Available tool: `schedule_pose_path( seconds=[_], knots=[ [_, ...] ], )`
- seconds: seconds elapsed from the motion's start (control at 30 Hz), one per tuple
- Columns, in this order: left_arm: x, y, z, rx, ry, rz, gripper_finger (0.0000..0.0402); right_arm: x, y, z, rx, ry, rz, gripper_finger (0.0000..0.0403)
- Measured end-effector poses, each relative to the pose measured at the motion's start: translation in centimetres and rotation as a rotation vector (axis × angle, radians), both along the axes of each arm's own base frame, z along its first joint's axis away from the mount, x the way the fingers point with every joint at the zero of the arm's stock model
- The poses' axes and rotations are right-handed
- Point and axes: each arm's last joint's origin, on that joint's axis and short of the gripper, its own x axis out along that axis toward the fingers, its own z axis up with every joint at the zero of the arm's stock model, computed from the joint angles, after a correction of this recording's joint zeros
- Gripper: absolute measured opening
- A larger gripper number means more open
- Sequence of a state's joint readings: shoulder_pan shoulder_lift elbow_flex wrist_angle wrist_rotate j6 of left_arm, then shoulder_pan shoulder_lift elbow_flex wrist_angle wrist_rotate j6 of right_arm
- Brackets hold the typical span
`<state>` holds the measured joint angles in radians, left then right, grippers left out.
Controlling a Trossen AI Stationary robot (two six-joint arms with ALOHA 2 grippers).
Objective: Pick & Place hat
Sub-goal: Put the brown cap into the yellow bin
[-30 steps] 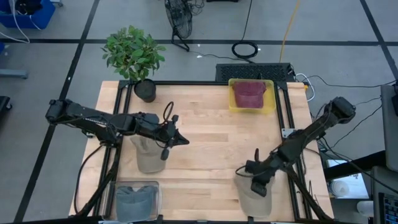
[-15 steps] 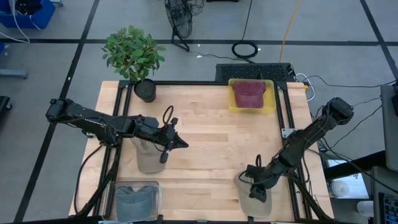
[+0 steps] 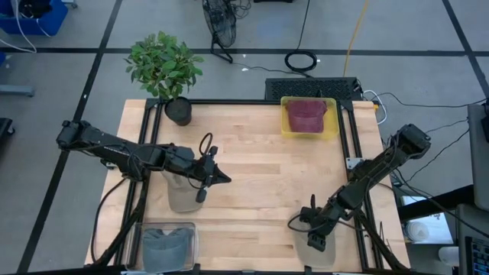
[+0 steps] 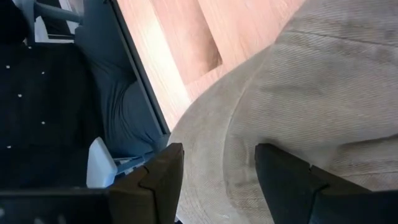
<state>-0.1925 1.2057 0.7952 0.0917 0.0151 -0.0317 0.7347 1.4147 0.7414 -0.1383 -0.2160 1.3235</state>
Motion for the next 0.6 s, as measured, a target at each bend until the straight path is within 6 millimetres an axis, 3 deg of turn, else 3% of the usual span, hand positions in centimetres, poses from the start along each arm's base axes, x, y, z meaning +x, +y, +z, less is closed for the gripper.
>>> schedule_pose_path(
  seconds=[0.27, 0.6],
  knots=[
    [0.0, 0.0, 0.0, 0.01, -0.003, -0.002, 0.001, 0.4, -1.1, -0.3, -0.014, 0.045, 0.0, 0.0183],
    [0.0, 0.1, 0.0, 0.027, -0.008, -0.006, 0.001, 0.9, -4.8, -1.3, -0.261, 0.093, 0.022, 0.0183]
  ],
)
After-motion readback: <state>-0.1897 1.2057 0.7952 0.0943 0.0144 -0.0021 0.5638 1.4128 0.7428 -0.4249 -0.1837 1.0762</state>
